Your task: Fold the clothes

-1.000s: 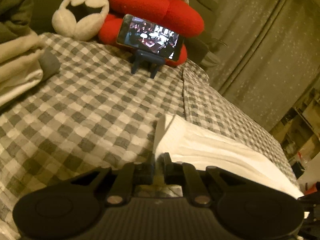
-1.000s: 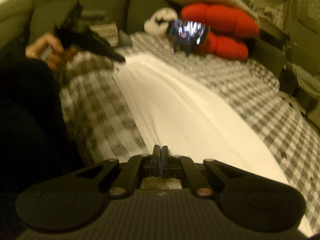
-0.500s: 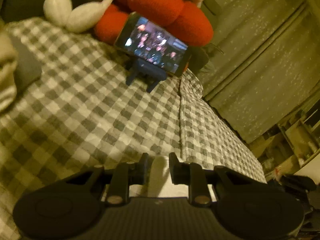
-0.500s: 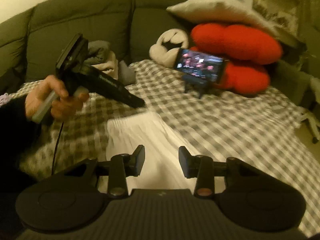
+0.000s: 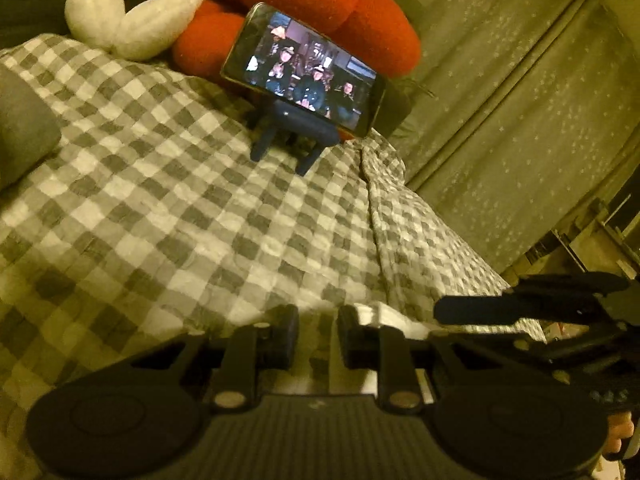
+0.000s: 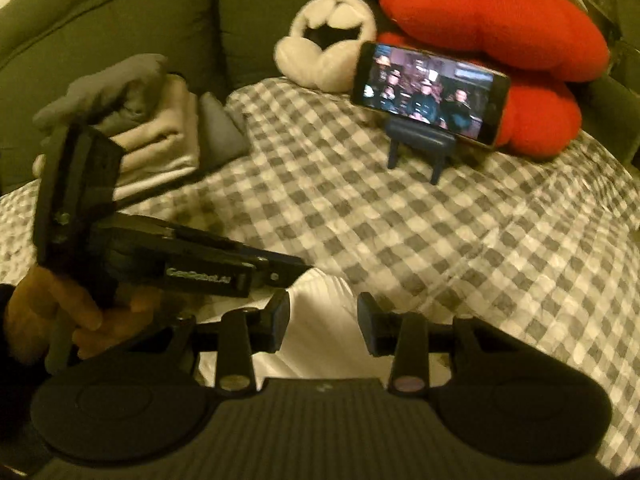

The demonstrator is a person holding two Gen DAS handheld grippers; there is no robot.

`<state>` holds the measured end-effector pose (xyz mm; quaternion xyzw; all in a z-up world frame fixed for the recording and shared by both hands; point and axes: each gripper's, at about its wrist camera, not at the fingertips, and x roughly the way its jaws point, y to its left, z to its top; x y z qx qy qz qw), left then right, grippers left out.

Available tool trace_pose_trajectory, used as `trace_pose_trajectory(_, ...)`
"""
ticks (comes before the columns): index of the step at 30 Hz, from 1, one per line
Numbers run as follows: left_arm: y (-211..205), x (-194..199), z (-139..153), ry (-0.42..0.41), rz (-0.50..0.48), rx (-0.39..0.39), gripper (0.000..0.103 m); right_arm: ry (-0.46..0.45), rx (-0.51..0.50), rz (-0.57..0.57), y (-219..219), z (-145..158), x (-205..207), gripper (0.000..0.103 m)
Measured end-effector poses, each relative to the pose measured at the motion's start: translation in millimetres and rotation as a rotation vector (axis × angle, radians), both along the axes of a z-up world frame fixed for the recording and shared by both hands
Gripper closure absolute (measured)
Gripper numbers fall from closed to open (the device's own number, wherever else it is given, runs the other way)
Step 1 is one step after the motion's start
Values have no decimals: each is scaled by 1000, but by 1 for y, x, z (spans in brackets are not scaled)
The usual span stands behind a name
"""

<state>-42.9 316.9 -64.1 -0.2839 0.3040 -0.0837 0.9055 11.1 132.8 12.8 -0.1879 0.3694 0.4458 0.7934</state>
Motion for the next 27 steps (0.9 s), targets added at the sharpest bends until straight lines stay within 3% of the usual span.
trace_pose_trajectory(6,22,-5,3,-8,74,-63,82,20,58,-80,-5,7,10,61)
trace_pose_trajectory(9,27,-5,1,4,102,-42,82,21,64,-97,-3,9,9,61)
trace_pose_trajectory(15,20,-3,0,-1,86,15,81,112,22,-189,13,-14,28,63)
trace_pose_trajectory(16,19,-3,0,-2,87,20,81,111,11,-187,15,-19,29,67)
trace_pose_trajectory(17,19,-3,0,-2,87,23,81,104,1,-183,16,-22,28,87)
trace_pose_trajectory(18,20,-2,-1,-2,87,19,81,94,-6,-181,16,-25,26,89)
trace_pose_trajectory(24,17,-2,-1,-6,82,30,80,109,79,-186,1,-14,31,90)
trace_pose_trajectory(27,15,-1,-2,-11,77,28,80,124,116,-198,-5,-7,34,84)
